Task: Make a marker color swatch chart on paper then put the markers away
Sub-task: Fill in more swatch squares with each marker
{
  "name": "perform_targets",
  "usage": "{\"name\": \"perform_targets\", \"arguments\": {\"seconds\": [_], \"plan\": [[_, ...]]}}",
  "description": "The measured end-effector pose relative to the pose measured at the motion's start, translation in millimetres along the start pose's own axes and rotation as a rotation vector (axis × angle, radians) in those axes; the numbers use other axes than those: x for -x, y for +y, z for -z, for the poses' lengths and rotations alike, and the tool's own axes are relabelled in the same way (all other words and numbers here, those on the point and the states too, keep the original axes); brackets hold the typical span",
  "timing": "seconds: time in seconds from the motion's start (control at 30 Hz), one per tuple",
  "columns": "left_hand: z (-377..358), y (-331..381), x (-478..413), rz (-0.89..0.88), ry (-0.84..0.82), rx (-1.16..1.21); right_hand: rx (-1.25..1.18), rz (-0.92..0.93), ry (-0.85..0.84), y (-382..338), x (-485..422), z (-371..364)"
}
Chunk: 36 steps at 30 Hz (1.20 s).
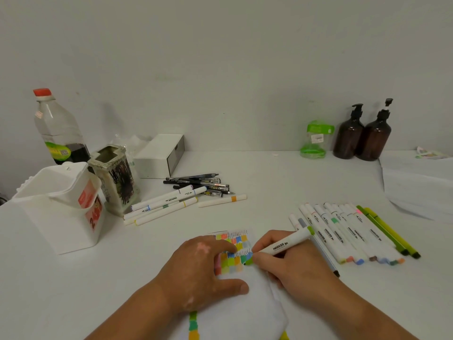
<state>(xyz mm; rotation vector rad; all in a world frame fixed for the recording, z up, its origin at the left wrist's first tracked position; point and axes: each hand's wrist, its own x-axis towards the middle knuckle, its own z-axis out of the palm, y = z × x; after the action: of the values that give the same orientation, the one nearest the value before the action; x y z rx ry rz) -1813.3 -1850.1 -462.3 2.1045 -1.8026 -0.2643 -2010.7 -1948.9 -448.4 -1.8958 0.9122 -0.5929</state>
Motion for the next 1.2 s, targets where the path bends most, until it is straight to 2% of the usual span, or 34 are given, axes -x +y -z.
{"name": "perform_targets", "arguments": {"seconds": [0.5, 1.2], "plan": [[2.5, 3.6, -0.2, 0.032, -0.057, -0.009, -0.04, -0.014, -0.064, -1.4, -1.3, 1.7], [3.4, 2.7, 0.7, 0.016, -0.037, 0.007, -0.053, -0.015, -0.029, 3.2, -3.7, 1.8]]}}
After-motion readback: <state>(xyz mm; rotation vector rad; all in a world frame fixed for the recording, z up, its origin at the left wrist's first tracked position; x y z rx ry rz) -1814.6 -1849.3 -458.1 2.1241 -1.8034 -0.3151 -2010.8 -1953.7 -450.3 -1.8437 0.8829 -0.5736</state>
